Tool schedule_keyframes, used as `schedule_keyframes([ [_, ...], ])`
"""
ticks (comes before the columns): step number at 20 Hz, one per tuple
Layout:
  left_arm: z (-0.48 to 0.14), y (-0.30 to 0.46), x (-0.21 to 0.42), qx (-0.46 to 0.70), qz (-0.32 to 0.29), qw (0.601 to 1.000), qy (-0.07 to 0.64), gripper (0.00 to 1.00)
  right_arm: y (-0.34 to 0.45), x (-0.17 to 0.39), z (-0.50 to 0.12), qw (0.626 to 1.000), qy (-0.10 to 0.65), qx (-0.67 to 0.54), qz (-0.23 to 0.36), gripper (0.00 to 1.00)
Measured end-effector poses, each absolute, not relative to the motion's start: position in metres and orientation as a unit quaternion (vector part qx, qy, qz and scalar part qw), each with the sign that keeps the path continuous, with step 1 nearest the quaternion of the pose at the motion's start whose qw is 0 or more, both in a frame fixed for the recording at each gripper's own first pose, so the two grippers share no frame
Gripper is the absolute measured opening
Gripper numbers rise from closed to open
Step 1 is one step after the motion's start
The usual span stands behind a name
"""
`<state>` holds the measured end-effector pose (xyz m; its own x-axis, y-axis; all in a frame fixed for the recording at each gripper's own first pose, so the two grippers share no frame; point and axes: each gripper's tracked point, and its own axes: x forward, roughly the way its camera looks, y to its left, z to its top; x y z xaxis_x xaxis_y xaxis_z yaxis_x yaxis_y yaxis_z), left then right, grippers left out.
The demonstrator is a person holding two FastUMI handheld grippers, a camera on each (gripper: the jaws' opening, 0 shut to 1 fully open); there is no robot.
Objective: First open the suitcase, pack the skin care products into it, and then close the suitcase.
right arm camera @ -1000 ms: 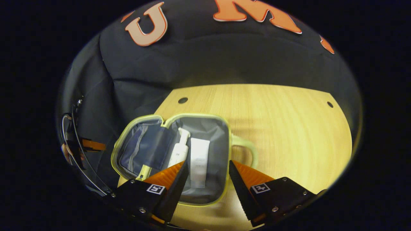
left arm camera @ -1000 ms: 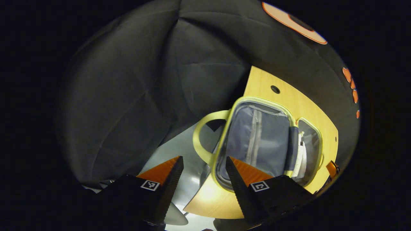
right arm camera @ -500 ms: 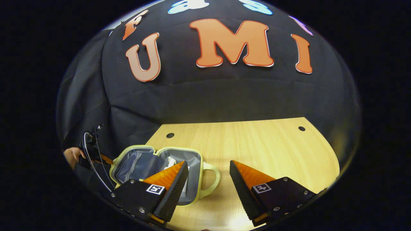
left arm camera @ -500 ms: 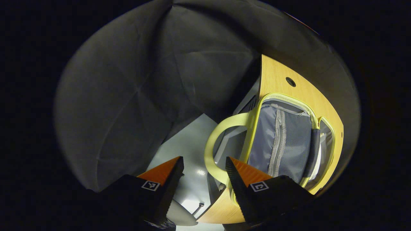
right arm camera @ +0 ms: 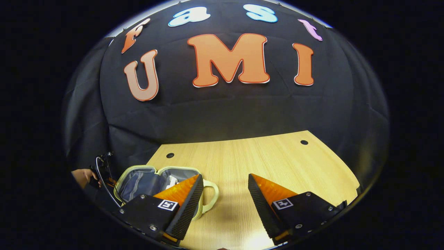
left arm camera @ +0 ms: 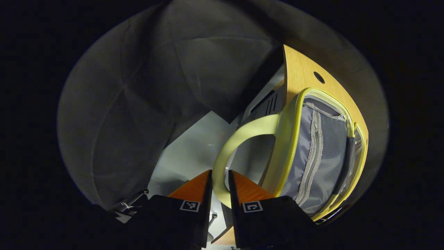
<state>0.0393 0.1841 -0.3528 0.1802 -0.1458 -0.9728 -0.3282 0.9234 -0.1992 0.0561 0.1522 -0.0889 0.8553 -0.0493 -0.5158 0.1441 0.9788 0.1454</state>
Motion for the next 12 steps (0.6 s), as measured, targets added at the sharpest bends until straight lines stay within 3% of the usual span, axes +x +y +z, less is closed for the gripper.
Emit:
schedule_keyframes([
  [1,-0.352,0.18,0.042,-0.192,0.056,0.744,0.638,0.29,0.152,0.054,-0.089,0.959,0.265,0.089,-0.05,0.85],
  [2,-0.35,0.181,0.042,-0.194,0.05,0.749,0.631,0.22,0.15,0.053,-0.089,0.959,0.265,0.087,-0.051,0.85],
  [4,-0.348,0.182,0.046,-0.198,0.056,0.757,0.62,0.22,0.149,0.051,-0.091,0.959,0.266,0.084,-0.047,0.85],
  [5,-0.343,0.18,0.047,-0.199,0.059,0.762,0.614,0.14,0.149,0.053,-0.091,0.96,0.266,0.082,-0.042,0.85],
  [12,-0.242,0.186,0.058,-0.122,0.051,0.824,0.55,0.13,0.135,0.059,-0.088,0.961,0.259,0.09,-0.021,0.85],
])
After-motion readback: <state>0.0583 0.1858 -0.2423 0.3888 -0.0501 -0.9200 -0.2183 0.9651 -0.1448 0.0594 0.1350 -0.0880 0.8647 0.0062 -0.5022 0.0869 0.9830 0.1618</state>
